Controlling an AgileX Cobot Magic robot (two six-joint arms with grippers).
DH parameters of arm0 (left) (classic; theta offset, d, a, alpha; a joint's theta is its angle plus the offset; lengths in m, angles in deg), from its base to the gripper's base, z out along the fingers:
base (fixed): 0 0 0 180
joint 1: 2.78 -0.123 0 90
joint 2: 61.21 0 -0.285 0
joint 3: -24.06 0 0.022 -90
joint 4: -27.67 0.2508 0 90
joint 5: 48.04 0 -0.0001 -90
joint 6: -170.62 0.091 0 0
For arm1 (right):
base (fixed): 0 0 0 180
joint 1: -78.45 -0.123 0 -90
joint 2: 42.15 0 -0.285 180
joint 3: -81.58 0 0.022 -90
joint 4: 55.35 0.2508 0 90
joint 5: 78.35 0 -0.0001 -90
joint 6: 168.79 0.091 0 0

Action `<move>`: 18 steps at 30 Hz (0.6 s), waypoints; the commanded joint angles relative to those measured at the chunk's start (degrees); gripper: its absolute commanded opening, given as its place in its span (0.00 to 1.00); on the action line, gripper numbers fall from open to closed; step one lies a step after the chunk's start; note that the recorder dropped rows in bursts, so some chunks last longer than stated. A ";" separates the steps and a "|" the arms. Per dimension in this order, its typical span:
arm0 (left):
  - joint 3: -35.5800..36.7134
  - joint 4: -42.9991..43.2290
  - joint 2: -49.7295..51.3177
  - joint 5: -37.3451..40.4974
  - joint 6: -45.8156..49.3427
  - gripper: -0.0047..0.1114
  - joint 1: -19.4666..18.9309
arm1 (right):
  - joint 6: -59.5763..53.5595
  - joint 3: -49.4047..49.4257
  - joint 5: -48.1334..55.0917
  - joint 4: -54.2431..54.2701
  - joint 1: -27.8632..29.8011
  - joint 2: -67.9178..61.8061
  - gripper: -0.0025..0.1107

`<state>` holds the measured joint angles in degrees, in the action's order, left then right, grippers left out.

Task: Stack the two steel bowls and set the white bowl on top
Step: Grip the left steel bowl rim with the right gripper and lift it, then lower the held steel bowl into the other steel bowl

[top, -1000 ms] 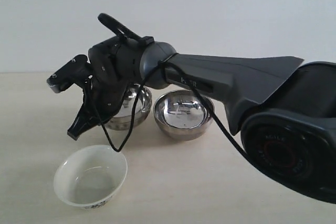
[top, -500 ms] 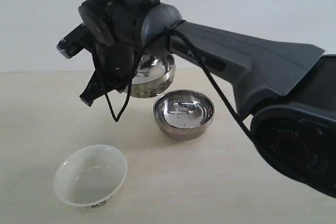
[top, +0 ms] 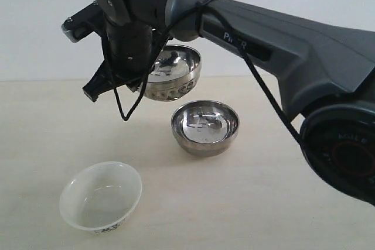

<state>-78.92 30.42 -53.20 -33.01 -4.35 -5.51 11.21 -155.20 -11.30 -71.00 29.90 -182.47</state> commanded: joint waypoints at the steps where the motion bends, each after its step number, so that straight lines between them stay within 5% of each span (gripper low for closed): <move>1: 0.20 -0.39 -0.22 -0.34 -0.56 0.07 -0.01 | 2.72 -0.40 0.98 -1.93 0.05 1.14 0.02; 18: 0.20 -0.39 -0.22 -0.34 -0.56 0.07 -0.01 | 5.02 5.32 2.91 0.91 -0.08 9.85 0.02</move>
<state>-78.92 30.42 -53.20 -33.01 -4.35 -5.51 15.23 -152.89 -8.27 -69.82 29.90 -175.24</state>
